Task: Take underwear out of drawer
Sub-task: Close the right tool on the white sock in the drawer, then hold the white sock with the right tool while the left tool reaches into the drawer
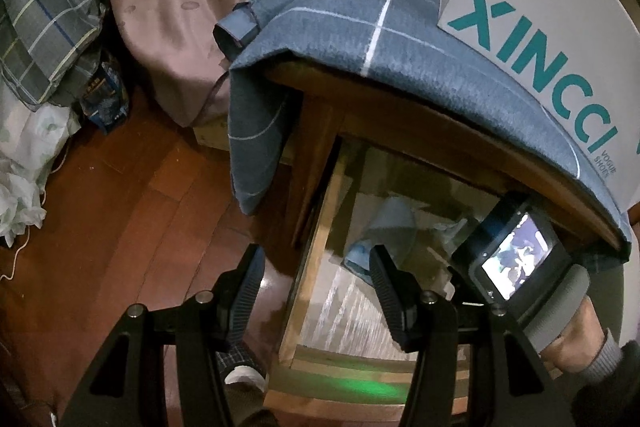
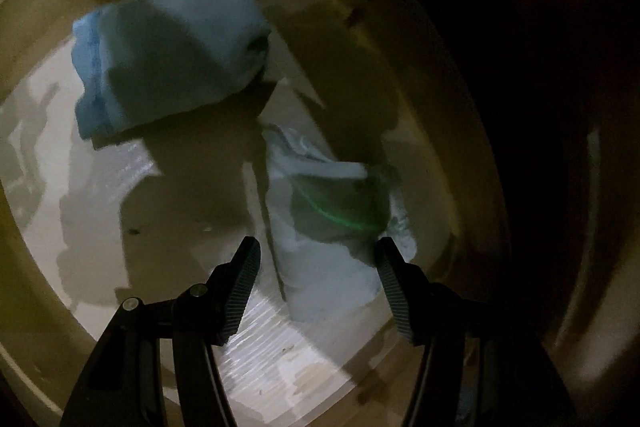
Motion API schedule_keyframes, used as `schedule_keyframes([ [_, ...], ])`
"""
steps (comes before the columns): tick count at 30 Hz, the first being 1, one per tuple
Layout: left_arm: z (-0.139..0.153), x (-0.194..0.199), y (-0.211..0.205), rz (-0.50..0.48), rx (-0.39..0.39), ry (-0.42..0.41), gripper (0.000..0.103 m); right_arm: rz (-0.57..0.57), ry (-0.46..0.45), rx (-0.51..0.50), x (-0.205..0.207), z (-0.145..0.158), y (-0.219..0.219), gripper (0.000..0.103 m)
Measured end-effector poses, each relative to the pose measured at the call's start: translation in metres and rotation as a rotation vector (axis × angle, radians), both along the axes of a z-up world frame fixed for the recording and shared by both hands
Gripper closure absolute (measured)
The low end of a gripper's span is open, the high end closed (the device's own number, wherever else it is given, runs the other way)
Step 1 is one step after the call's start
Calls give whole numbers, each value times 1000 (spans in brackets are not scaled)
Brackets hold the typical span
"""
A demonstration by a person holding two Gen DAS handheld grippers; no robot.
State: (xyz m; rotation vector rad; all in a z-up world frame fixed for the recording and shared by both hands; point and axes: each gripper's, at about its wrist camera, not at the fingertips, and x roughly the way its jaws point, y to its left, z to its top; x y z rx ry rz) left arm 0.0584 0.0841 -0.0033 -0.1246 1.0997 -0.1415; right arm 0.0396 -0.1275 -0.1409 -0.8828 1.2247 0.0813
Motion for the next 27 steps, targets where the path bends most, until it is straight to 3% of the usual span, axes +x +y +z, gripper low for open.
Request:
schedule_keyframes([
  [2, 0, -1, 0, -3, 4, 2, 47, 11, -5, 10, -1, -2, 1, 48],
  [3, 1, -1, -1, -4, 2, -1, 47, 17, -10, 0, -1, -2, 2, 58],
  [4, 0, -2, 0, -5, 1, -3, 47, 20, -7, -4, -2, -3, 2, 61],
  [7, -1, -2, 0, -6, 4, -1, 47, 16, 16, 22, -4, -2, 3, 64],
  [20, -2, -1, 0, -15, 11, 15, 47, -86, 264, 294, -32, 20, -20, 65],
  [27, -4, -1, -3, -17, 18, 14, 47, -105, 218, 267, -27, 20, -27, 58],
])
